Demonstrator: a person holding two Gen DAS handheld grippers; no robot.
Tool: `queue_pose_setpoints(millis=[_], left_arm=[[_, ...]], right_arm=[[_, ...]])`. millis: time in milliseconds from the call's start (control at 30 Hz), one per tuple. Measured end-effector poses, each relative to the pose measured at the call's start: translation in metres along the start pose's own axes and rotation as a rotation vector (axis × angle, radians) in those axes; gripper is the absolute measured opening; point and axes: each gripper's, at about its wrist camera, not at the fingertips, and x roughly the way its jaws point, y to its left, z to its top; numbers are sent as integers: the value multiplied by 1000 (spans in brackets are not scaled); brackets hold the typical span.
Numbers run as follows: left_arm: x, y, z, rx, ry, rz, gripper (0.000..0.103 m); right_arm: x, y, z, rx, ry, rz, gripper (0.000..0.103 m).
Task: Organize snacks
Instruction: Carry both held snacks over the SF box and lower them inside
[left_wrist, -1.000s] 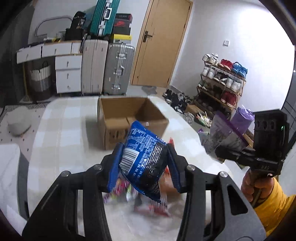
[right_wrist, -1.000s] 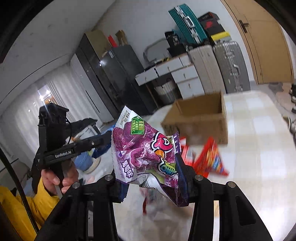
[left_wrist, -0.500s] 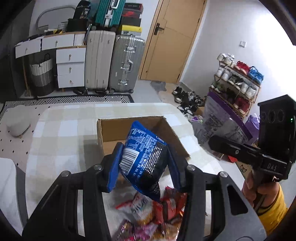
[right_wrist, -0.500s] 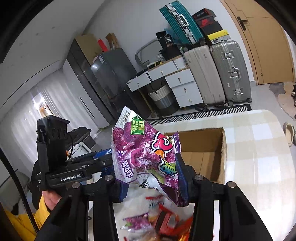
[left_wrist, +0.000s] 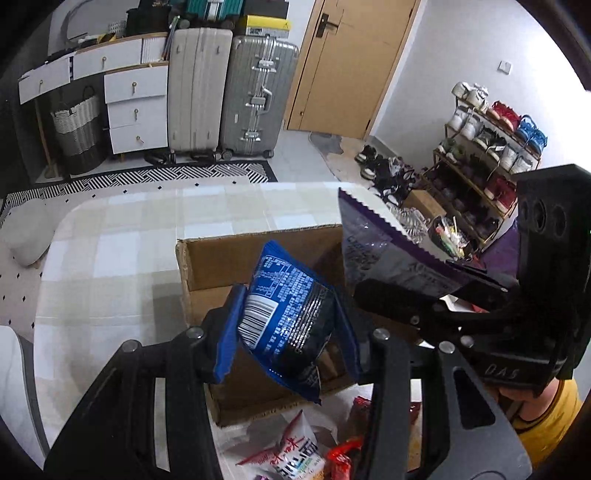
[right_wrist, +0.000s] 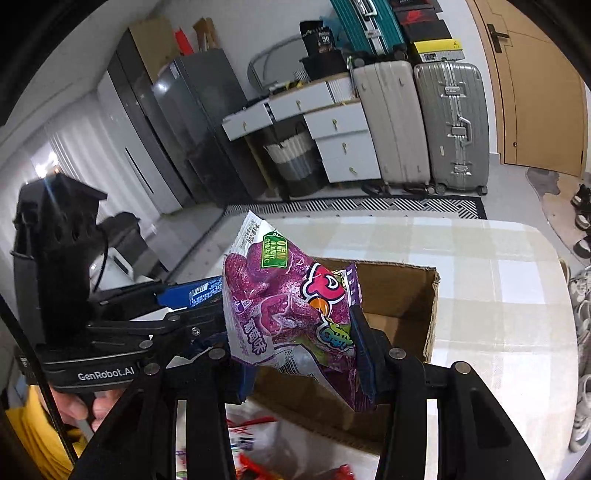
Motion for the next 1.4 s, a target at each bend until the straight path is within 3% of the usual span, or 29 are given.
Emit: queue_pose_setpoints(millis=[200, 700, 1400], left_arm=[[51, 13, 10, -13, 63, 0, 43], [132, 24, -10, -12, 135, 27, 44], [134, 19, -28, -2, 157, 70, 48]], right_arm=[[22, -12, -6, -13, 38, -39, 44], [47, -27, -21, 13, 121, -74, 45], [49, -19, -24, -19, 145, -119, 49]])
